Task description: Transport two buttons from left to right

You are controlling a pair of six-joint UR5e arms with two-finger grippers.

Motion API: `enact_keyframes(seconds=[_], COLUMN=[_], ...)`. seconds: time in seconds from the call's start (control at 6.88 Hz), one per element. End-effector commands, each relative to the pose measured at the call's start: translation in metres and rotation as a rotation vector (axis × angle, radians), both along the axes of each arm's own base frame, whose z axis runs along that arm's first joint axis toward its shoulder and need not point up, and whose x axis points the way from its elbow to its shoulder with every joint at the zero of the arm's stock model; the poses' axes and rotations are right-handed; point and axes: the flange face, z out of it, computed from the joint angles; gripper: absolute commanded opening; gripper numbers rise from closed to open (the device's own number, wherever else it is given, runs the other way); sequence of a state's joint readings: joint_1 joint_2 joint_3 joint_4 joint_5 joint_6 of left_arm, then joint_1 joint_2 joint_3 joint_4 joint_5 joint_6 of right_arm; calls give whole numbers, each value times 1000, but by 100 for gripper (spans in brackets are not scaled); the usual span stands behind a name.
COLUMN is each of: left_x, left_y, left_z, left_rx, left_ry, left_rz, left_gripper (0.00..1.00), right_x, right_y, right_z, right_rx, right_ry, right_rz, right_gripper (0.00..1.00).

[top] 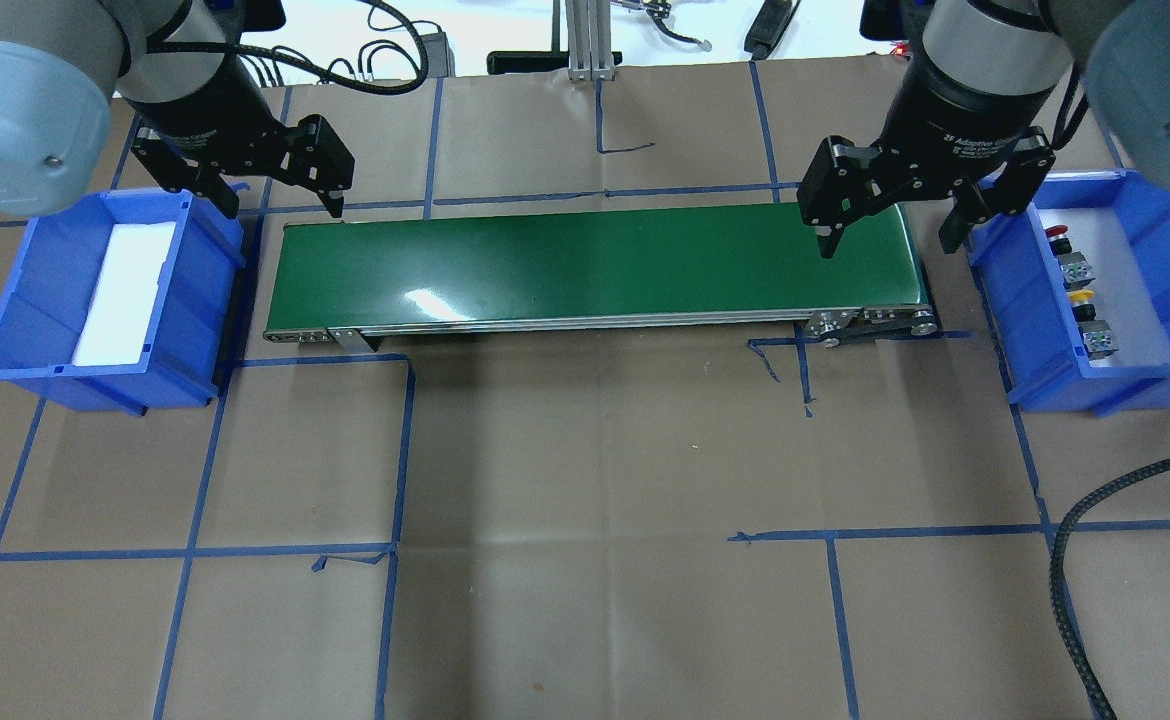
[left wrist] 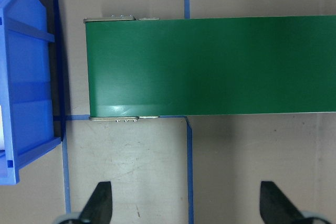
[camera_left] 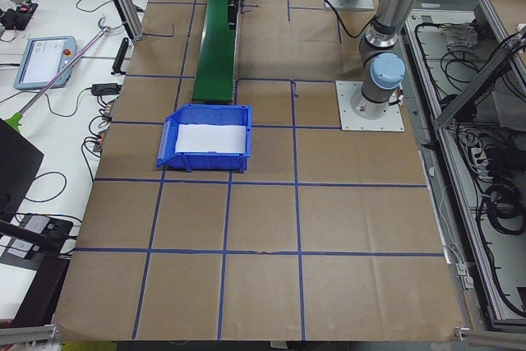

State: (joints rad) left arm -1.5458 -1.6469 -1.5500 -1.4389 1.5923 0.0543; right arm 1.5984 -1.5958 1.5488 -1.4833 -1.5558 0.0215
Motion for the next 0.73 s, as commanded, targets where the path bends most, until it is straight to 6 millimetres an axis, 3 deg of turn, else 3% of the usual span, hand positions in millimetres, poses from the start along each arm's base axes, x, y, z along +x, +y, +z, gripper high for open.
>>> enact_keyframes(seconds=[0.0,0.58], left_x=[1,1], left_y=[0,0], left_z=[0,0], left_rx=[0,0], left_ry=[0,0], left_rz=[0,0], left_gripper=[100,100], right_x=[0,0], right_y=[0,-2], right_z=[2,1], right_rx=[-4,-2], right_ry=[1,0], right_rz=[0,0], right_gripper=[100,100])
